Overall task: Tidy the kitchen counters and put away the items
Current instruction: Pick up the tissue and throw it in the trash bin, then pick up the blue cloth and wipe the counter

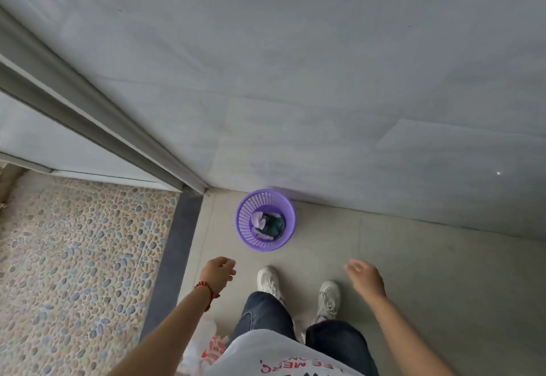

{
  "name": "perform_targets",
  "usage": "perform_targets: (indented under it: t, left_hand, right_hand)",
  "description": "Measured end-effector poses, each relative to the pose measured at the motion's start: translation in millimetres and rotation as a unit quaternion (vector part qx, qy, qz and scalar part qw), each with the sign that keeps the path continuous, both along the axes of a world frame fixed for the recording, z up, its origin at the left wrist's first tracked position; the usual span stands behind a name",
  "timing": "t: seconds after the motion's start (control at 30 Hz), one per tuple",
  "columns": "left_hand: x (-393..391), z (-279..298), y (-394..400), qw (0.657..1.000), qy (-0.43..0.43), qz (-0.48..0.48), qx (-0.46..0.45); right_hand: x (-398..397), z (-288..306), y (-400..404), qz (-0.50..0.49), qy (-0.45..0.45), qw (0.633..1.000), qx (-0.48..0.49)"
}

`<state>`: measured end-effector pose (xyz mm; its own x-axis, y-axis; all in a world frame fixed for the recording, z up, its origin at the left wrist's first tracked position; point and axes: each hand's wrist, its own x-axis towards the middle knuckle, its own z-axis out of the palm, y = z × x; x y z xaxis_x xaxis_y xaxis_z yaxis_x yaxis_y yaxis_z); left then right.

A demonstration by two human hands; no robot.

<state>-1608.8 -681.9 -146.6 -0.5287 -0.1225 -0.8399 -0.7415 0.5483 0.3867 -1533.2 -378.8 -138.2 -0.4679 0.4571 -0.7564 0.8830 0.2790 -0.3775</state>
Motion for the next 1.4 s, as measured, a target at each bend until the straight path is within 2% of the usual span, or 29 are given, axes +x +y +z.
perform_targets:
  t: [0.1, 0.27, 0.43, 0.53, 0.8, 0.93, 1.2, 1.4]
  left_hand:
    - [-5.7, 7.3, 25.5, 0.998, 0.017, -0.064, -0.001]
    - [-4.7, 19.8, 89.0, 0.986, 0.033, -0.165, -0.002]
    - [26.5, 35.2, 192.3, 0.966, 0.038, -0.257, 0.01]
    - [56.7, 39.0, 265.1, 0.948, 0.034, -0.316, 0.027]
    - [129.1, 45.6, 445.2, 0.872, 0.046, -0.483, 0.064]
    - [157.1, 37.4, 532.1, 0.822, 0.034, -0.565, 0.064]
    - [192.4, 13.3, 705.4, 0.776, -0.014, -0.627, 0.065]
    - [218.9, 23.0, 828.5, 0.731, -0.021, -0.679, 0.066]
  right_hand:
    - [52.4, -2.5, 38.5, -0.071, -0.013, 0.997, -0.001]
    - [131.5, 0.5, 85.1, -0.133, -0.015, 0.991, 0.016]
    - [219.5, 4.3, 123.3, -0.203, -0.001, 0.979, -0.002]
    - [280.0, 7.7, 151.8, -0.285, 0.001, 0.959, -0.007]
    - [411.2, 7.1, 207.9, -0.542, 0.024, 0.84, 0.001]
    - [443.1, 1.1, 224.0, -0.649, 0.052, 0.758, -0.026]
    - [472.1, 6.1, 337.1, -0.791, 0.138, 0.596, -0.006]
    - [504.5, 14.3, 432.3, -0.813, 0.144, 0.562, 0.05]
